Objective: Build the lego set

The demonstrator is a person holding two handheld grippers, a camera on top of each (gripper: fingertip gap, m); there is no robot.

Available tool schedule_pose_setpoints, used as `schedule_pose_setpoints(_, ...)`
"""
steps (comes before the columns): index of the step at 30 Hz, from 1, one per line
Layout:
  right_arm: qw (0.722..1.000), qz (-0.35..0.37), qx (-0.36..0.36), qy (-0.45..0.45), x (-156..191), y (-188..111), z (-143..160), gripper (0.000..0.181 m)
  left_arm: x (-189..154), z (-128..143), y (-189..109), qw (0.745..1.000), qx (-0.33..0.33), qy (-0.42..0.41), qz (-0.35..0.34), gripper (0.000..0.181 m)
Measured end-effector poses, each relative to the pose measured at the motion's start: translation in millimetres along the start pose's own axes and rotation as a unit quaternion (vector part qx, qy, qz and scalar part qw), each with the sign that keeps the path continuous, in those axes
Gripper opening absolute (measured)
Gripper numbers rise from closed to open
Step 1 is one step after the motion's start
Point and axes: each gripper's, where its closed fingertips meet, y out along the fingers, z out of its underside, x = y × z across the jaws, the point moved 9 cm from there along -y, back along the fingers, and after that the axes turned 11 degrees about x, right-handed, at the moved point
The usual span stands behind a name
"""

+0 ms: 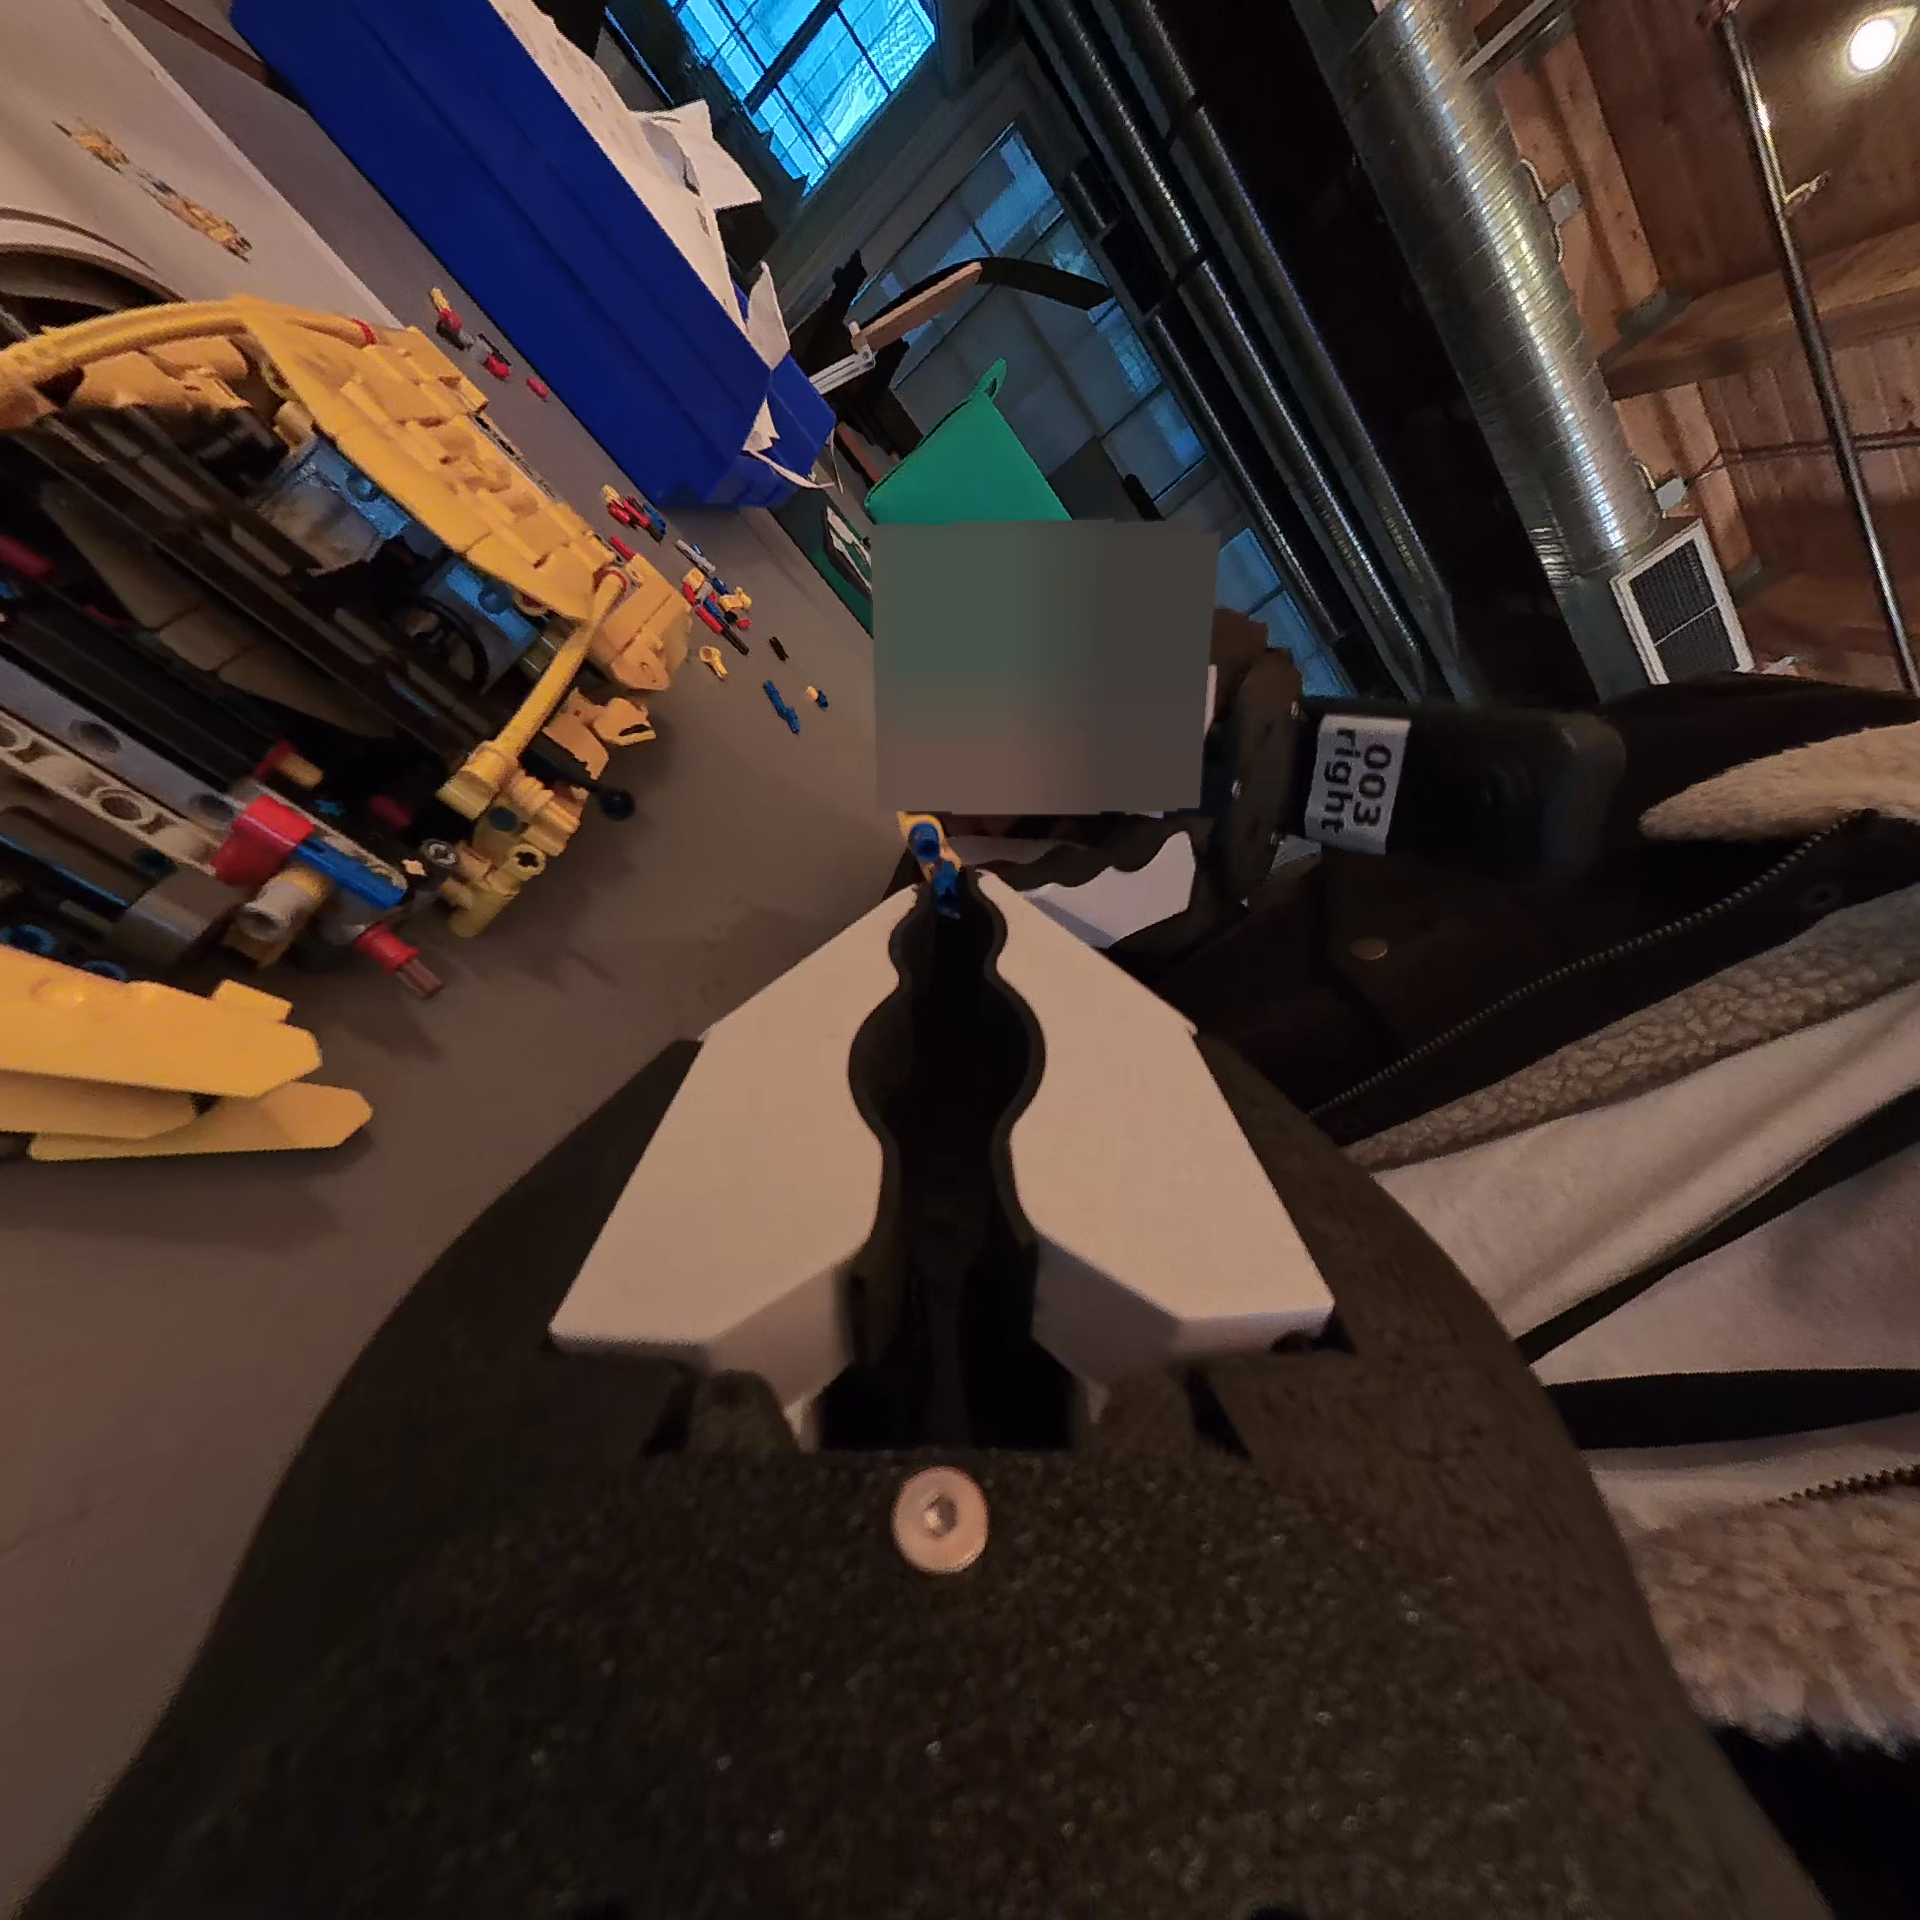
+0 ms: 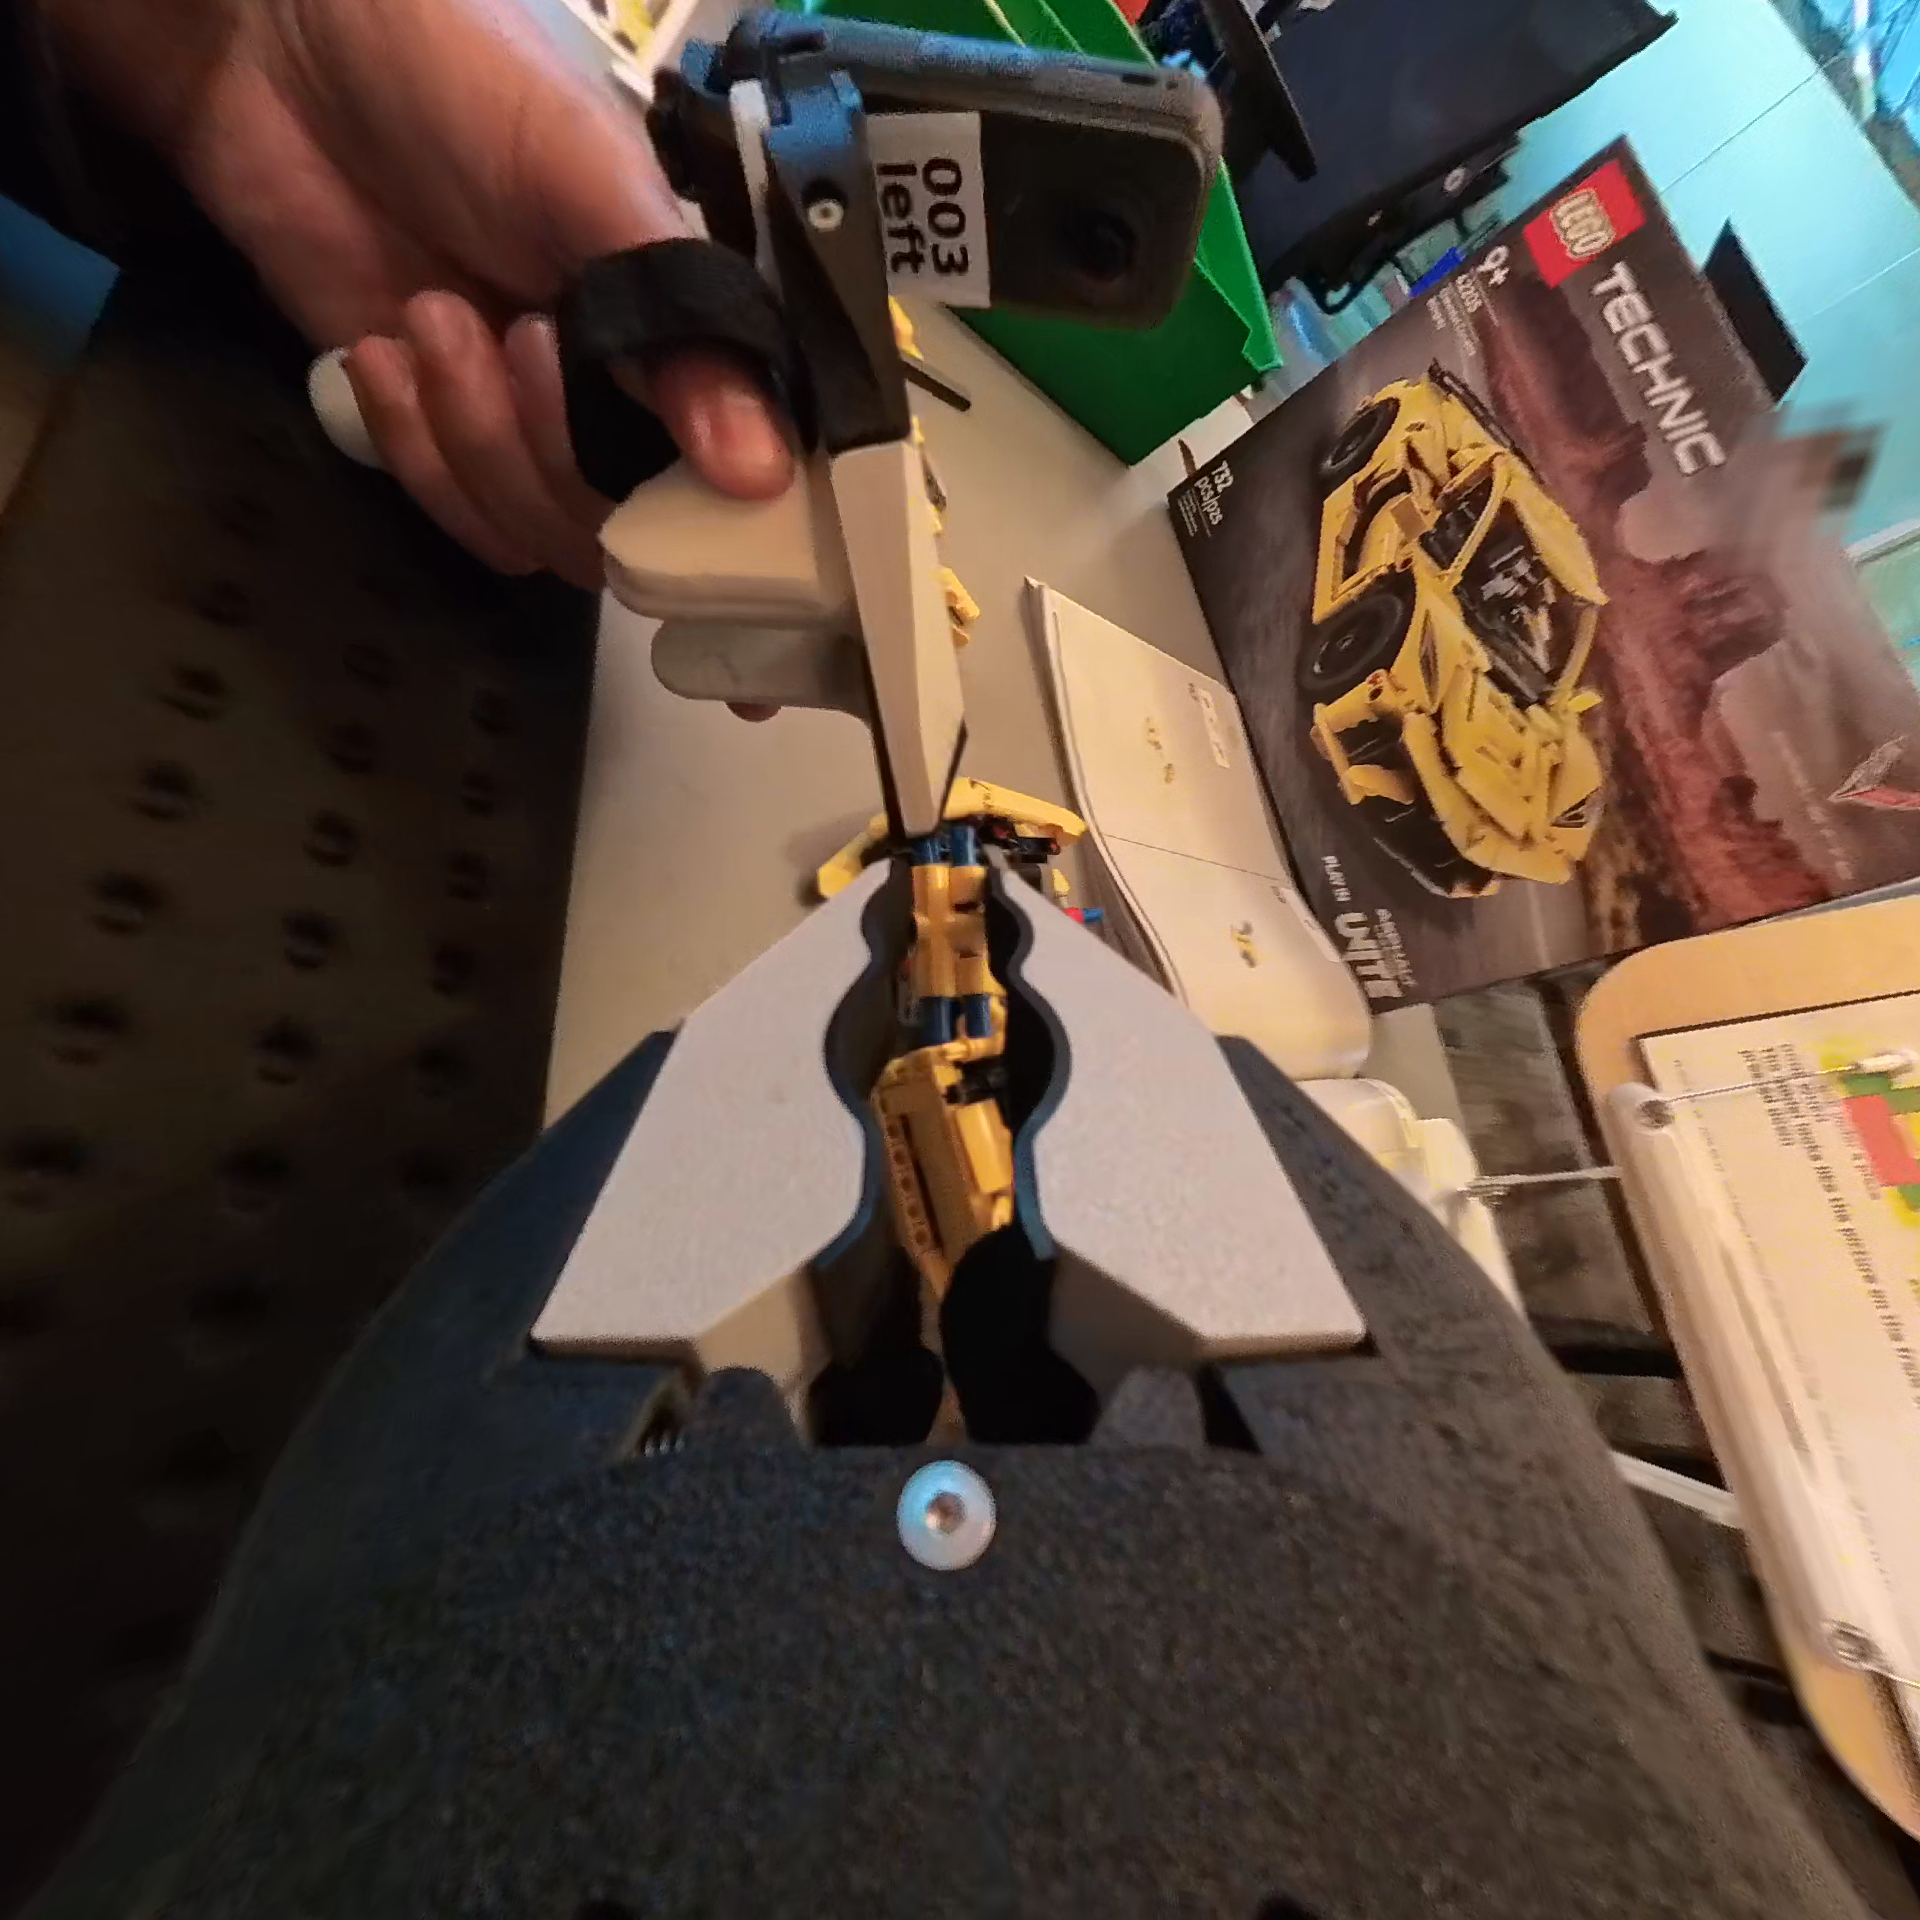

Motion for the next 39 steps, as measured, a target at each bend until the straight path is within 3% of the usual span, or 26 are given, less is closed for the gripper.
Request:
schedule_pose_setpoints(9,0.994,0.067,0.034,-0.081,5,6,-7,0.012,5,-1,-2,0.999,-0.016,-0.041,0.007,0.004)
schedule_pose_setpoints(15,0.996,0.046,0.047,-0.059,5,10,-6,0.012,7,-1,-2,0.999,-0.013,-0.041,-0.013,0.003)
schedule_pose_setpoints(22,0.997,-0.036,0.003,0.072,-8,8,-1,0.015,5,-2,-2,1.000,-0.017,-0.025,-0.006,0.003)
schedule_pose_setpoints(27,0.999,0.002,0.006,0.033,-3,7,-2,0.015,5,-2,-2,0.999,-0.018,-0.026,-0.005,0.003)
schedule_pose_setpoints(32,0.995,-0.038,-0.022,0.086,-7,1,-3,0.036,4,-3,-5,0.999,-0.028,-0.026,0.009,0.004)
schedule_pose_setpoints(34,0.983,-0.059,-0.075,0.159,-20,-9,-1,0.038,2,-4,-7,0.999,-0.039,-0.018,0.024,0.004)
schedule_pose_setpoints(36,0.949,-0.111,-0.123,0.267,-37,-16,11,0.037,-1,-4,-11,0.998,-0.053,-0.005,0.036,0.003)
schedule_pose_setpoints(37,0.920,-0.163,-0.143,0.327,-43,-16,18,0.038,-2,-4,-11,0.997,-0.056,0.000,0.044,0.004)
schedule_pose_setpoints(39,0.834,-0.281,-0.164,0.446,-49,-6,31,0.039,-5,-4,-11,0.997,-0.053,0.014,0.046,0.004)
